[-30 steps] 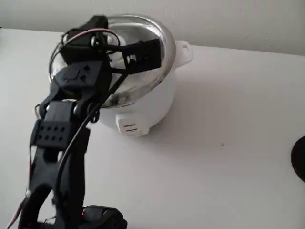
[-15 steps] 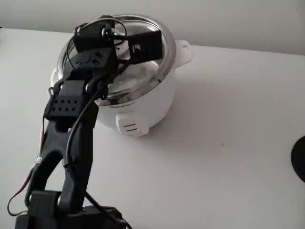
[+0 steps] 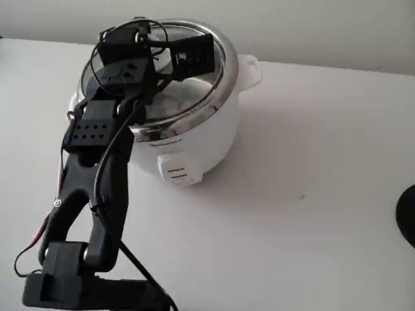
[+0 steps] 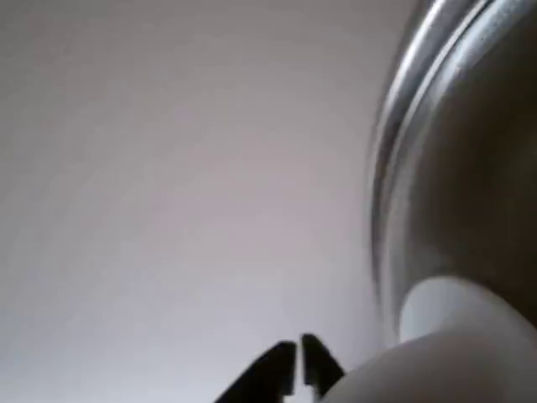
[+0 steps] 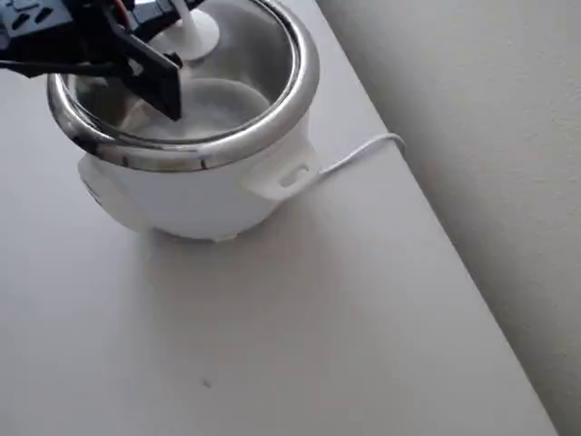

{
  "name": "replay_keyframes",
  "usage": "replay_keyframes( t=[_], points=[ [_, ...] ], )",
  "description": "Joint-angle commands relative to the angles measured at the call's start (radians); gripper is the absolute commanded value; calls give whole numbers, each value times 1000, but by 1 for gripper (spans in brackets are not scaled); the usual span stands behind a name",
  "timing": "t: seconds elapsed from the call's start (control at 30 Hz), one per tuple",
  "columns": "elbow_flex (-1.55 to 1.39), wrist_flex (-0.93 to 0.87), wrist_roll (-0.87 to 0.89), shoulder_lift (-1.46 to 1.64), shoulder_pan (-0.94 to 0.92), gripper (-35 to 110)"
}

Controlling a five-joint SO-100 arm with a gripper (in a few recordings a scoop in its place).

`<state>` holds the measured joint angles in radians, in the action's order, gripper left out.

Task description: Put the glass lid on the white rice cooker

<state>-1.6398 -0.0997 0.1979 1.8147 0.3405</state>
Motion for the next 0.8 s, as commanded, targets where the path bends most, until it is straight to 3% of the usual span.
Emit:
replay_keyframes(
  t=[0.0, 0.3, 0.6, 0.77],
  points=[
    [186, 92, 8, 20, -6, 0],
    [94, 87, -8, 38, -60, 1],
    [-244, 89, 9, 213, -91, 5],
    [-344, -5, 5, 327, -104, 8]
  ],
)
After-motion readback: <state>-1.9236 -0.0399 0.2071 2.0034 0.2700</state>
